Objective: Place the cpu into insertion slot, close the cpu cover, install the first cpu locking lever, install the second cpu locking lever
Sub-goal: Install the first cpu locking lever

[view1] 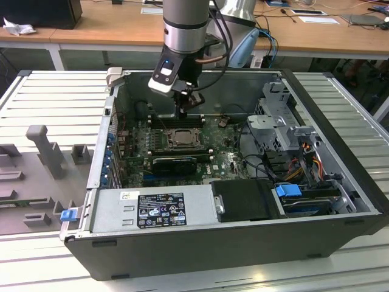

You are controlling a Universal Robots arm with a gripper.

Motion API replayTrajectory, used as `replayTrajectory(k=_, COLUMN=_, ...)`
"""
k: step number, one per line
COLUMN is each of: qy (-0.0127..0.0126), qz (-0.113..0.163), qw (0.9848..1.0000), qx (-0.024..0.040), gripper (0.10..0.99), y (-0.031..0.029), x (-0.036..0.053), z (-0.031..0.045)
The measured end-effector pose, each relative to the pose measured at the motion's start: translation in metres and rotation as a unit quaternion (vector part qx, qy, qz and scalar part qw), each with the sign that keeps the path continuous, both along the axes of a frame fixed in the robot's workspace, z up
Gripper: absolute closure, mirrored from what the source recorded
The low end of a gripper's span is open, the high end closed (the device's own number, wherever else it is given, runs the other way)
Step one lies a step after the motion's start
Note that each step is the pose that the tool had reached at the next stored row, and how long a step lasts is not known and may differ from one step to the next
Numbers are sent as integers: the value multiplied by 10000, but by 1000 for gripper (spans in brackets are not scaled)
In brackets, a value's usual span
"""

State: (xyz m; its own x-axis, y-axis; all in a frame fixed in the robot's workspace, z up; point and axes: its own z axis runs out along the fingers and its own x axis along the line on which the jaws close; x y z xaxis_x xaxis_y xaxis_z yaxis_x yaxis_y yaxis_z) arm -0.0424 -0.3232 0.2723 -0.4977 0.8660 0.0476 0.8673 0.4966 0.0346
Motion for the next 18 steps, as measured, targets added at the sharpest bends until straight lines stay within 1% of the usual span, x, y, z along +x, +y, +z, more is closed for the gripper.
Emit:
replayTrajectory(k=5, qy=0, qz=234, qw=9997, qx=0, gripper=980, y=0, x=0, z=0)
replayTrajectory(k=9, qy=0, qz=447, qw=9990, qx=0, gripper=980, y=0, x=0, z=0)
replayTrajectory(k=10, qy=0, qz=551, qw=9985, qx=0, gripper=980, y=0, x=0, z=0)
replayTrajectory(k=15, qy=0, qz=762, qw=9971, qx=0, gripper=980, y=0, x=0, z=0)
replayTrajectory(k=18, qy=0, qz=912, qw=9958, qx=0, gripper=980, y=0, x=0, z=0)
